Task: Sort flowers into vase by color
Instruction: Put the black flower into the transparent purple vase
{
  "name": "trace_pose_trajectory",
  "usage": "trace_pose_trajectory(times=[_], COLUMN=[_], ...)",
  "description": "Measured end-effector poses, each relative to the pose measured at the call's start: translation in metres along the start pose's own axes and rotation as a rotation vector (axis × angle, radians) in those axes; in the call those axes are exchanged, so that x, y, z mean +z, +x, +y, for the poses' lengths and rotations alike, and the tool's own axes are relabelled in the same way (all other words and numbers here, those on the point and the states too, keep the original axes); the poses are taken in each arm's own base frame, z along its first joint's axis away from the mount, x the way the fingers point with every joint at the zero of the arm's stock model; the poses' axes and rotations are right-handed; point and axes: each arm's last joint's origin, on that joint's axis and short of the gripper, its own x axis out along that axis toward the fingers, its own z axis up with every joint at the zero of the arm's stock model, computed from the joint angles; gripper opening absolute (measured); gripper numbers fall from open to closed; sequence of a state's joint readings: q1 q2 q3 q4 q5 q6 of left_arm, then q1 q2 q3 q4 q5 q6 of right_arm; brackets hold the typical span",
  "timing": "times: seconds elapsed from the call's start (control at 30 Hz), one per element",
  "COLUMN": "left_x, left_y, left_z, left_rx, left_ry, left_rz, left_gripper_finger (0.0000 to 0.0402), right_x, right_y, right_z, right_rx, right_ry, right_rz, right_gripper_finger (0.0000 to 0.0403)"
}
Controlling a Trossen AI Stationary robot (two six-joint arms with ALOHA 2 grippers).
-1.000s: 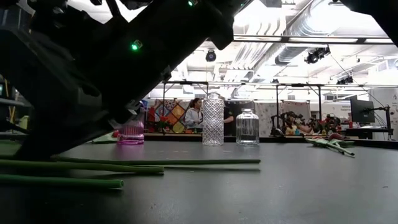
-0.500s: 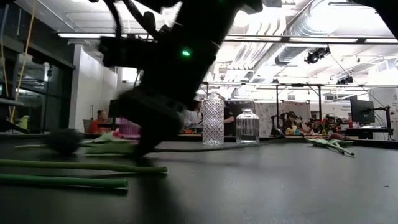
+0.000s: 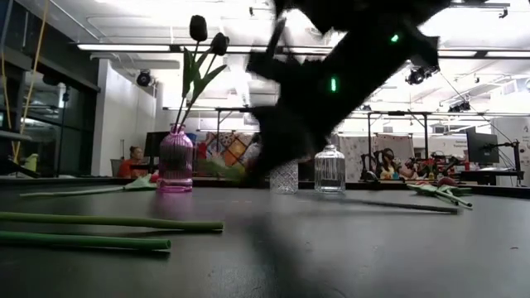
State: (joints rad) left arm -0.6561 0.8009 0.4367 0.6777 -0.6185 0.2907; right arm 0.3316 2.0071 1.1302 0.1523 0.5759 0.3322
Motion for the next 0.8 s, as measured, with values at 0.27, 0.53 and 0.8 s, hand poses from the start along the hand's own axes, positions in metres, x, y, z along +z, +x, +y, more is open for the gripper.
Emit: trace_pose_trajectory(times=[0.27, 0.53, 0.8], left_x=[0.001, 0.001, 0.000], left_y=[0.000, 0.000, 0.000], left_z=[0.000, 0.000, -0.001], left_rx=[-0.002, -0.001, -0.009], left_ry=[0.015, 0.028, 0.035], left_rz=[-0.008, -0.012, -0.003], left_gripper_finger=[0.0225, 0.0225, 0.0225], right_x=[0.013, 0.071, 0.121], right_y=[-0.034, -0.018, 0.011], right_z=[-0.050, -0.086, -0.119], right_rx=[0.191, 0.328, 0.305], right_ry=[0.173, 0.047, 0.017], right_rz=[-0.778, -1.089, -1.236], right_gripper_finger=[0.0000, 0.0000, 0.0000])
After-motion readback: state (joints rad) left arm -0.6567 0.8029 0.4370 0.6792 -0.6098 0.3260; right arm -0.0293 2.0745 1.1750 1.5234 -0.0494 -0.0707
